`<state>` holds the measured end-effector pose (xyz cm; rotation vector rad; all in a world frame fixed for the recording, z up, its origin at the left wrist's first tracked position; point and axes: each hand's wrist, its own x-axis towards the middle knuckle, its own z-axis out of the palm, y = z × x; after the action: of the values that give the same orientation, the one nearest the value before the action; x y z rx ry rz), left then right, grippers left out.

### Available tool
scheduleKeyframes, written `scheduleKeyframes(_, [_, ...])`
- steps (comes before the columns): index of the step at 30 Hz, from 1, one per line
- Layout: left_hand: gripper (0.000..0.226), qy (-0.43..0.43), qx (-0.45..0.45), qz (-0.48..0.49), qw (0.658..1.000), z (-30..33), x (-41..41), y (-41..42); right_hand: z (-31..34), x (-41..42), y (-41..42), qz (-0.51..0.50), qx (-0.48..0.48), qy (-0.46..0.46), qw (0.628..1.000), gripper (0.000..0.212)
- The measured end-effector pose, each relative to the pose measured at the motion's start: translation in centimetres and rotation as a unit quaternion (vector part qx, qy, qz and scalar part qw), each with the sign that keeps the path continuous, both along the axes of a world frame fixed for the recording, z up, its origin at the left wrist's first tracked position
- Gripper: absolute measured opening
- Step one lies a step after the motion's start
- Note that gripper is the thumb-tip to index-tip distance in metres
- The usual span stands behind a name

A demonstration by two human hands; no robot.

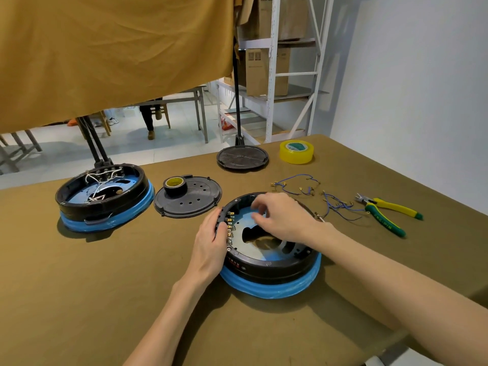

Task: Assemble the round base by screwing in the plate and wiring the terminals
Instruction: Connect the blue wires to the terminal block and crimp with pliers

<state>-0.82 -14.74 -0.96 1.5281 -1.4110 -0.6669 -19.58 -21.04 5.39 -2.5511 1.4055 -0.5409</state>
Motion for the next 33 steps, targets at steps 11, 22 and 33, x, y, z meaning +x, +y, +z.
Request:
scheduleKeyframes(11, [0.038, 0.039, -0.045, 0.033, 0.998, -0.9, 0.0, -0.3, -1.4, 4.4, -2.3, 0.087, -0.028, 0.041, 0.995, 0.026])
scheduleKeyframes(22, [0.043, 0.033, -0.044, 0.028, 0.998, -1.0, 0.1, -0.6, -1.7, 3.9, -3.3, 0.122, 0.052, -0.086, 0.987, 0.021])
scheduleKeyframes(33, [0.027, 0.069, -0.079, 0.073, 0.992, -1.5, -0.4, -0.1, -1.8, 3.5, -1.7, 0.119, 0.009, -0.087, 0.989, 0.019])
